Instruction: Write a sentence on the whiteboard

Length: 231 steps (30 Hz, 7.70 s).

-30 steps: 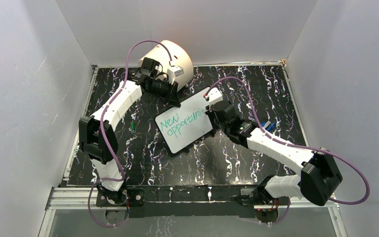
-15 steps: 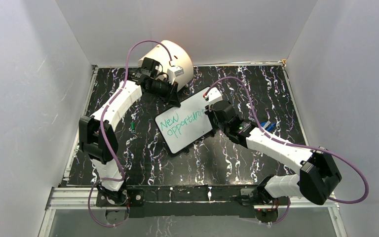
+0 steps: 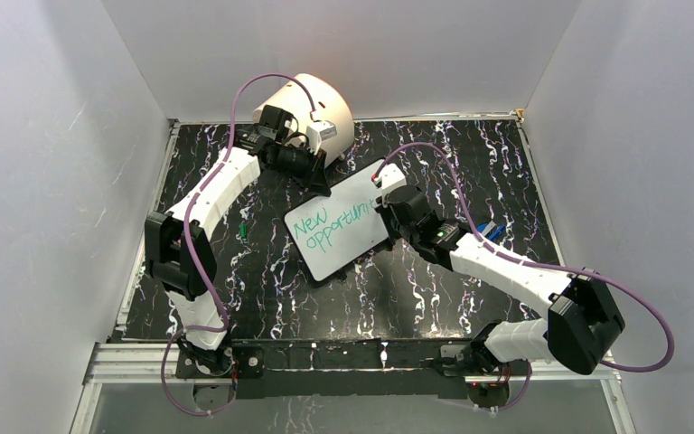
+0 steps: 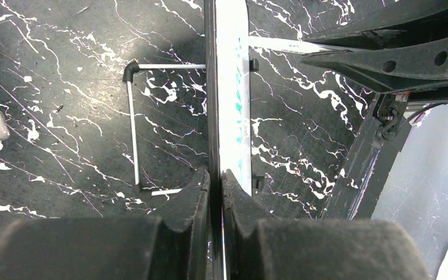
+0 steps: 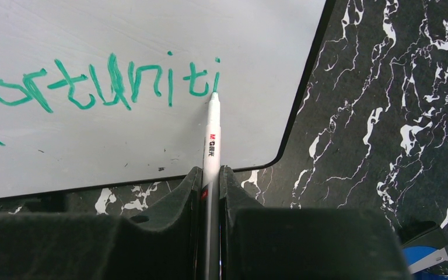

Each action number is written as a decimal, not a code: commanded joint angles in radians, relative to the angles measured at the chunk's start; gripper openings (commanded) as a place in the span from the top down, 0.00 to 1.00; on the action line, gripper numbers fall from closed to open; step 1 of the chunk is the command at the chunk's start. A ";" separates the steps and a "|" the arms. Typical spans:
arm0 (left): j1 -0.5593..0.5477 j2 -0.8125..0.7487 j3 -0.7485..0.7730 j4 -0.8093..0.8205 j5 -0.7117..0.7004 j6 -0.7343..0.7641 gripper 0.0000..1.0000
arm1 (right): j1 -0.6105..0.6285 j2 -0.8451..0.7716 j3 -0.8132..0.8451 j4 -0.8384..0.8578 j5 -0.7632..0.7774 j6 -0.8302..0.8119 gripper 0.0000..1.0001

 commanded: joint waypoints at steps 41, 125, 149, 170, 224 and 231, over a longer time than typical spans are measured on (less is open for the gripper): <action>-0.044 0.042 -0.023 -0.121 -0.039 0.031 1.00 | -0.040 0.000 0.022 0.080 0.007 -0.005 1.00; -0.046 0.047 -0.017 -0.124 -0.042 0.031 1.00 | -0.050 -0.015 0.012 0.060 0.050 -0.022 1.00; -0.047 0.052 -0.017 -0.124 -0.047 0.031 1.00 | -0.079 -0.025 0.005 0.131 0.037 -0.016 1.00; -0.051 0.048 -0.016 -0.128 -0.040 0.035 1.00 | -0.088 0.005 0.025 0.133 -0.054 -0.034 1.00; -0.052 0.051 -0.013 -0.128 -0.051 0.031 1.00 | -0.093 -0.010 -0.017 0.017 -0.091 0.012 1.00; -0.052 0.056 -0.015 -0.129 -0.064 0.029 1.00 | -0.092 -0.043 -0.023 0.056 -0.096 0.017 1.00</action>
